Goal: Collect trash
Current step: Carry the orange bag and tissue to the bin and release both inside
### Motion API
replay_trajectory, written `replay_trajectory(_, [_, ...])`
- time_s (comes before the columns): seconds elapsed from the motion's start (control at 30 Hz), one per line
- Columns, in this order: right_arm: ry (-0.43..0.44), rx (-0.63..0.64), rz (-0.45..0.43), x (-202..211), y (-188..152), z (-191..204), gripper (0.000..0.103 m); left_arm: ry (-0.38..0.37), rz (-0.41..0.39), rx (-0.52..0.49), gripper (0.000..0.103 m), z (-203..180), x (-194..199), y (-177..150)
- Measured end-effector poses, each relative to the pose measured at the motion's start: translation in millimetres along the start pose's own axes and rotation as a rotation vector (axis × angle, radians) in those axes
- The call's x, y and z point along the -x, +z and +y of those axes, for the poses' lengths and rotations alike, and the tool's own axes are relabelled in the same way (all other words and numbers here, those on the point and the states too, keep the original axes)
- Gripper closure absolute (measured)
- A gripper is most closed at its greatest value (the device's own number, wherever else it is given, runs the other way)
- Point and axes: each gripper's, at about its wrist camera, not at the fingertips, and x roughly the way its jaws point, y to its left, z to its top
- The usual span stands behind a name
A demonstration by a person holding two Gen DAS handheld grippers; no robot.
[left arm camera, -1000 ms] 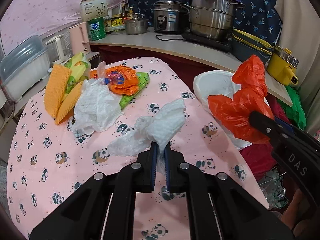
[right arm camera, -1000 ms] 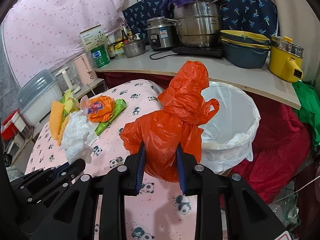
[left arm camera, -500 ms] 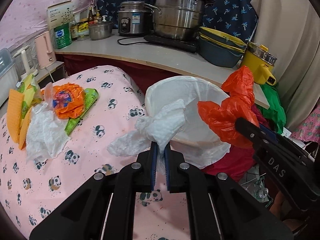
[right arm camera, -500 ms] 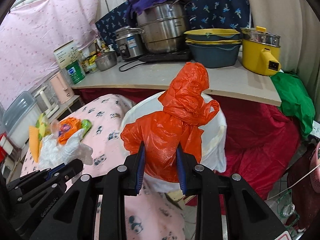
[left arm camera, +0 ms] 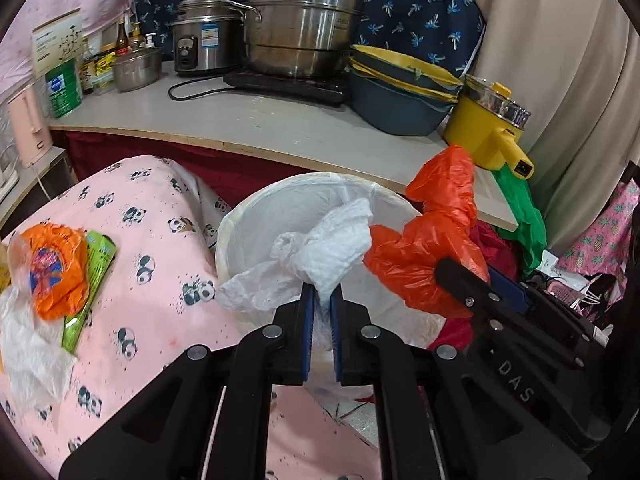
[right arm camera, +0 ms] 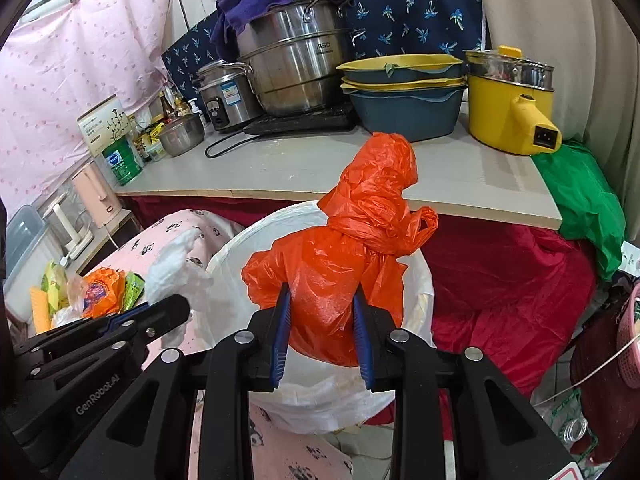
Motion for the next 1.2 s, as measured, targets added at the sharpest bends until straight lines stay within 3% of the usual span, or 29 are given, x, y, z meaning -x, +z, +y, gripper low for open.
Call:
replay_trajectory(0.13, [0.002, -0.012, 0.012, -13, 7, -3, 0.074, -0.002, 0.020, -0.017, 0.094, 3, -12, 5])
replay_trajectory(0.23, [0.023, -0.026, 0.027, -23, 13, -5, 0.073, 0.006, 0.023, -0.024, 0.074, 3, -19, 7])
replay_trajectory(0.27, [0.024, -0.028, 0.026, -25, 14, -5, 0.073, 0.024, 0.012, -0.028, 0.061, 3, -20, 7])
replay_trajectory(0.37, [0.007, -0.031, 0.016, -28, 19, -5, 0.071, 0.059, -0.006, -0.025, 0.052, 6, -21, 7])
replay_trajectory(0.47, [0.009, -0.052, 0.004, -27, 21, -7, 0.057, 0.075, -0.006, -0.010, 0.043, 13, -21, 7])
replay_trajectory(1.2, [0.032, 0.015, -0.032, 17, 10, 22, 0.049, 0.216, -0.076, 0.137, 0.043, 76, 40, -18])
